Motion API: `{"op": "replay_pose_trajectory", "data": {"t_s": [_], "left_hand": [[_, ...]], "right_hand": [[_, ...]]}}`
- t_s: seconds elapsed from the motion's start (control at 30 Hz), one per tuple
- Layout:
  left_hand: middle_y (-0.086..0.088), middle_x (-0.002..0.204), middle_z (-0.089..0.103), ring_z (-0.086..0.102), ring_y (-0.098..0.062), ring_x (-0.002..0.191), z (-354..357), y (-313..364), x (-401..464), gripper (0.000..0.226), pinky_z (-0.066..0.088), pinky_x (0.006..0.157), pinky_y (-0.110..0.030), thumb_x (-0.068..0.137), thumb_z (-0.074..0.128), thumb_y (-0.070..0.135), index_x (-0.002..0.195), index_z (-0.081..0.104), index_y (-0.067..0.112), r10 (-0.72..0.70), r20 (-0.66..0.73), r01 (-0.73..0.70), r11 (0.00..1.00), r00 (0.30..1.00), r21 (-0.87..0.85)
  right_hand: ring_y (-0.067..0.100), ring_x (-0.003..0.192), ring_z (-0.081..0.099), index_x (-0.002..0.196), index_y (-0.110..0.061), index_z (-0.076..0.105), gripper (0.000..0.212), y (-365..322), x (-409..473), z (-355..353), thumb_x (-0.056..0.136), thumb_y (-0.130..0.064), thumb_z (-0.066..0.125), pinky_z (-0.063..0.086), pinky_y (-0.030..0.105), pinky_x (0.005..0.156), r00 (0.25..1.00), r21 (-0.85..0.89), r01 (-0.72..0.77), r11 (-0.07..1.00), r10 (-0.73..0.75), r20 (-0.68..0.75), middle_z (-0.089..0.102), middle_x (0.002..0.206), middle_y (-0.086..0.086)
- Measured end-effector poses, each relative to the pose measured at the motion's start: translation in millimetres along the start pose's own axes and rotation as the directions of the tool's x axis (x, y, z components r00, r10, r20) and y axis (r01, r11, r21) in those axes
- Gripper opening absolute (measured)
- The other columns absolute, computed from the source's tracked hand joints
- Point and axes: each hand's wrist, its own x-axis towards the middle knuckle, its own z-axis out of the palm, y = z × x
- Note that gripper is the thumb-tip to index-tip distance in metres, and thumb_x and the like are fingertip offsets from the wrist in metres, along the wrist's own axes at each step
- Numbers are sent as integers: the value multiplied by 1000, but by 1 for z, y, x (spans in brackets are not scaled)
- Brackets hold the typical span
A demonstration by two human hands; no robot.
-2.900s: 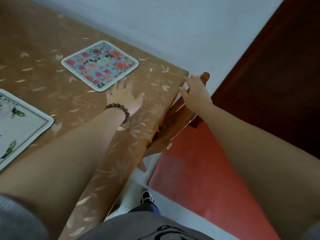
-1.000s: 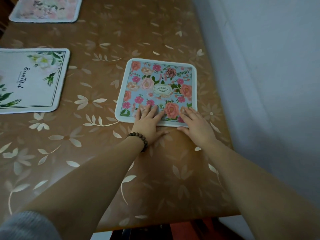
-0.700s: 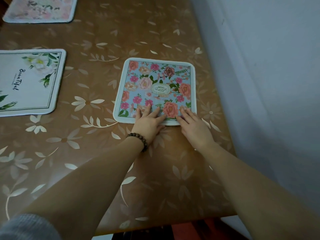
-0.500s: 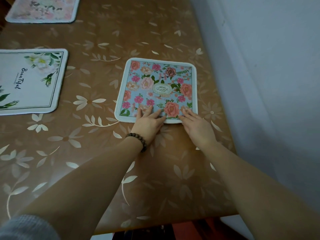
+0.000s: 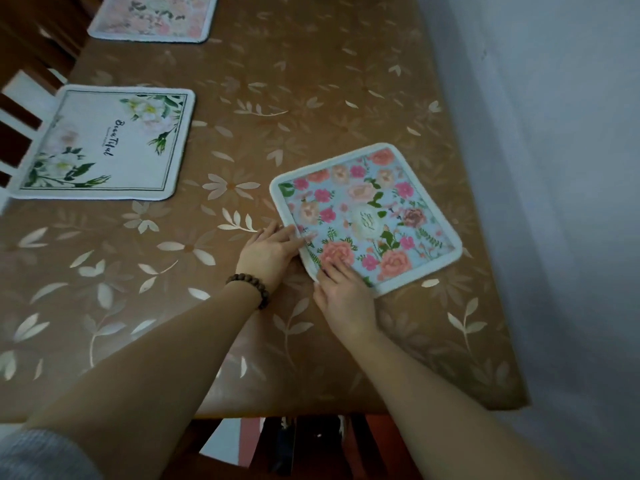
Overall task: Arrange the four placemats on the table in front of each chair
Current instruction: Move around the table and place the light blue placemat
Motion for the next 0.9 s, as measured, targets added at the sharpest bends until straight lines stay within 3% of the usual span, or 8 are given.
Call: {"op": "replay_pose_trajectory", "data": {"t_s": [0.07,0.13,0.27,0.47,0.63,0.77,0.9], "left_hand": [[-3,136,52,42,-34,127,-6,-14,-10,44,39,98,-50,90,56,28,133,49,36,-38,20,38,999,999,-2],[-4,142,48,38,-34,132,-8,-29,-17,46,32,106,-48,89,55,30,135,48,29,-117,23,117,993,993,-1],[-3,148,39,26,-24,140,-8,-52,-27,45,19,113,-42,96,46,27,141,42,21,-194,5,194,979,981,-54],[-2,154,27,13,-19,143,-8,-46,-37,55,9,114,-41,97,39,43,147,28,22,-245,50,249,962,968,-111],[-7,158,12,2,-20,145,-2,-13,-41,72,3,116,-46,89,32,66,149,8,35,-230,145,247,963,962,-111],[-15,158,-3,-9,-27,144,4,7,-44,89,-3,116,-46,76,24,82,149,0,37,-268,201,285,956,942,-63],[-16,157,-5,-12,-27,144,8,16,-52,93,-5,116,-45,74,24,84,149,-1,35,-306,197,317,948,931,-28]], "right_hand": [[29,117,58,108,2,68,29,-30,7,8,85,-15,61,44,40,102,1000,53,-11,999,11,3,65,119,18],[26,113,61,105,1,69,27,-56,16,17,84,-15,62,46,36,98,999,93,-38,995,41,-27,67,115,17],[21,131,42,120,-6,62,38,-77,21,33,93,-30,52,29,31,109,993,135,-108,985,102,51,55,135,11],[21,144,14,139,-23,43,65,-42,13,28,88,-63,39,6,37,115,989,105,-73,992,59,135,28,154,5],[25,145,-8,147,-35,19,78,29,10,3,82,-77,27,-7,43,114,955,-79,-202,976,214,206,2,159,8],[25,145,-7,149,-33,15,83,83,5,-24,81,-75,36,3,46,116,890,-115,-405,907,420,176,-1,159,9],[26,145,2,148,-30,21,79,107,1,-41,83,-68,45,21,46,112,844,-62,-505,861,508,172,0,159,7]]}}
